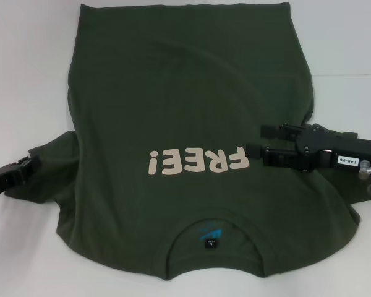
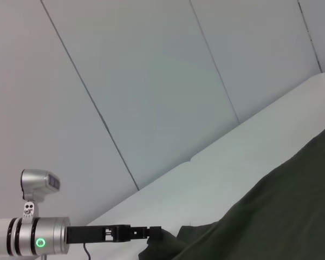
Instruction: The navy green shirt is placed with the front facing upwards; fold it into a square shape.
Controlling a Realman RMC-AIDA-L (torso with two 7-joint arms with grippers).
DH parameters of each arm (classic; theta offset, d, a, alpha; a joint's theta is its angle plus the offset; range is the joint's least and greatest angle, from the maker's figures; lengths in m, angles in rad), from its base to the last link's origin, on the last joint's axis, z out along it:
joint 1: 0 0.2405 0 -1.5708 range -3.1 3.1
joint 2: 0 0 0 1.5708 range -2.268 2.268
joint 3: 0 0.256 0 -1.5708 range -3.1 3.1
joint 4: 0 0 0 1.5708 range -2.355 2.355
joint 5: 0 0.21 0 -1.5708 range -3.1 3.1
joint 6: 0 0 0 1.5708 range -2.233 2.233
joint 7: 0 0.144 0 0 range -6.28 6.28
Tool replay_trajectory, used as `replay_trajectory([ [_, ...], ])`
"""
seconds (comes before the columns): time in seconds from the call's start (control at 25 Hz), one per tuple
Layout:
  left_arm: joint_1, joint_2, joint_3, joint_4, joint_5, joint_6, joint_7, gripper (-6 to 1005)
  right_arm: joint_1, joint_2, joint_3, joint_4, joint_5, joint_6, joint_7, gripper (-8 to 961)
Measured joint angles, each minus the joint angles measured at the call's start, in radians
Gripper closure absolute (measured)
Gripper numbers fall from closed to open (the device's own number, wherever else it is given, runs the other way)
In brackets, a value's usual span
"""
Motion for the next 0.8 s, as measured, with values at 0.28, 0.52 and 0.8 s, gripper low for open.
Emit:
replay_trajectory([
  [0.28, 0.000, 0.004, 0.001, 0.000, 0.000, -0.001, 0.000, 919, 0.000, 0.001, 0.007, 0.004, 0.000, 0.000, 0.000, 72],
  [0.52, -0.006, 0.009, -0.003, 0.012, -0.002, -0.063, 0.000, 978, 0.003, 0.010, 0.012, 0.012, 0.000, 0.022, 0.004, 75],
  [0.8, -0.019, 0.025, 0.000, 0.033, 0.001, -0.131, 0.006, 997, 0.006, 0.011, 0.006, 0.043, 0.021, 0.020, 0.006, 77],
])
